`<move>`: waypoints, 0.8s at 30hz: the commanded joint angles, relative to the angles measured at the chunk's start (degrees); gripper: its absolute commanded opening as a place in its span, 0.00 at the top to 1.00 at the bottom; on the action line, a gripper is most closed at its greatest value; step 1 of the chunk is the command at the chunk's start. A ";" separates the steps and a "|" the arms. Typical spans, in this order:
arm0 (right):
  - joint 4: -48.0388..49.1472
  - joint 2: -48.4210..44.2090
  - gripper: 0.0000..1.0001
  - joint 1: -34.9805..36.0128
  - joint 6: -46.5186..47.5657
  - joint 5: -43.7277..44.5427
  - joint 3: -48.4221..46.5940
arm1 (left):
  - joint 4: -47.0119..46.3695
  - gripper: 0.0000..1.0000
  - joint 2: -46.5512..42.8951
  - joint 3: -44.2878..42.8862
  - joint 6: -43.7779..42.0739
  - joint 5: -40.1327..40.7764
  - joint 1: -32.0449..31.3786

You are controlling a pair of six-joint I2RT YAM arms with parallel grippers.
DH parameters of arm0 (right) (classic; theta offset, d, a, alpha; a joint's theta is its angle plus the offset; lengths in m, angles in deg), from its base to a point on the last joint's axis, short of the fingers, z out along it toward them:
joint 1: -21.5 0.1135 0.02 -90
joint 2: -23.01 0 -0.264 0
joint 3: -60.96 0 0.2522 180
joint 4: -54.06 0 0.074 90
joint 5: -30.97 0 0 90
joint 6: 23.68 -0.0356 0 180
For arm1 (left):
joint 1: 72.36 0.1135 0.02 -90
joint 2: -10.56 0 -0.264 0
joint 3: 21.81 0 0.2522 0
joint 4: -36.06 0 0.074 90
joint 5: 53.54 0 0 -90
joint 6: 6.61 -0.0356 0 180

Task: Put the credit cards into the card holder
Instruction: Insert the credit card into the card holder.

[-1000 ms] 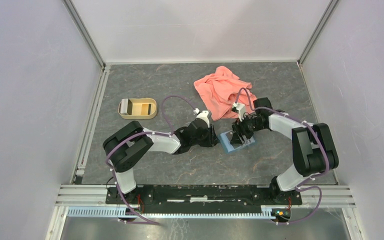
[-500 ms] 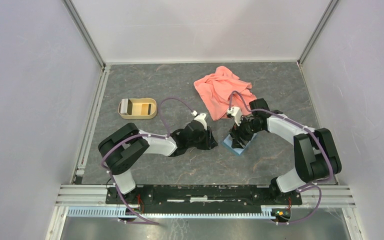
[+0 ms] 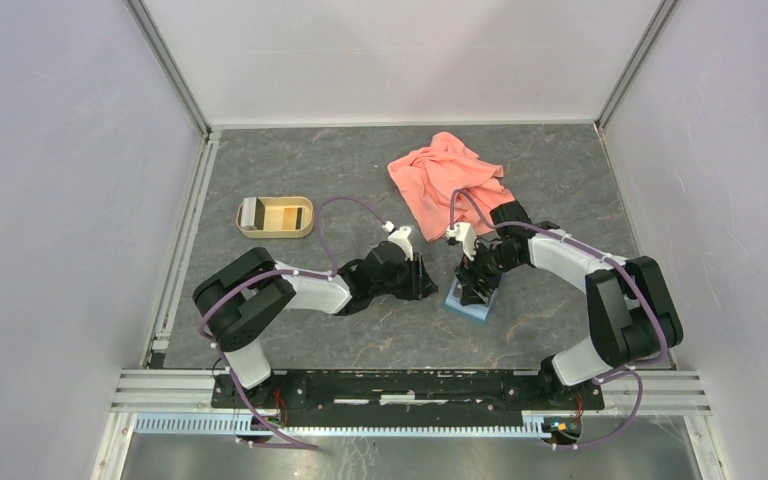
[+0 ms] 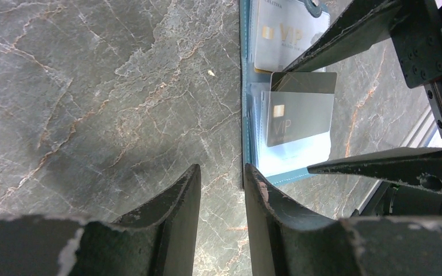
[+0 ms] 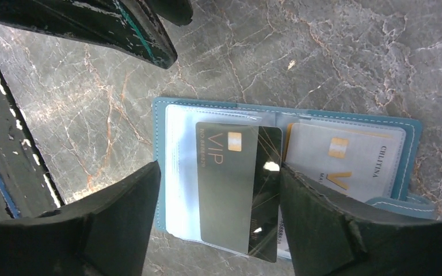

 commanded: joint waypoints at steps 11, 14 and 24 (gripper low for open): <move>3.41 -3.41 0.06 0.01 -0.71 0.54 -1.44 | -16.66 0.59 -0.89 6.01 10.73 -7.22 -0.20; 2.56 -2.53 0.06 0.03 -0.18 -0.94 -1.90 | -19.45 0.60 0.68 7.03 13.47 -7.66 -0.78; 7.40 -6.62 0.45 -4.88 -1.78 8.67 -0.69 | -22.44 0.62 4.78 6.87 20.01 -5.84 -3.23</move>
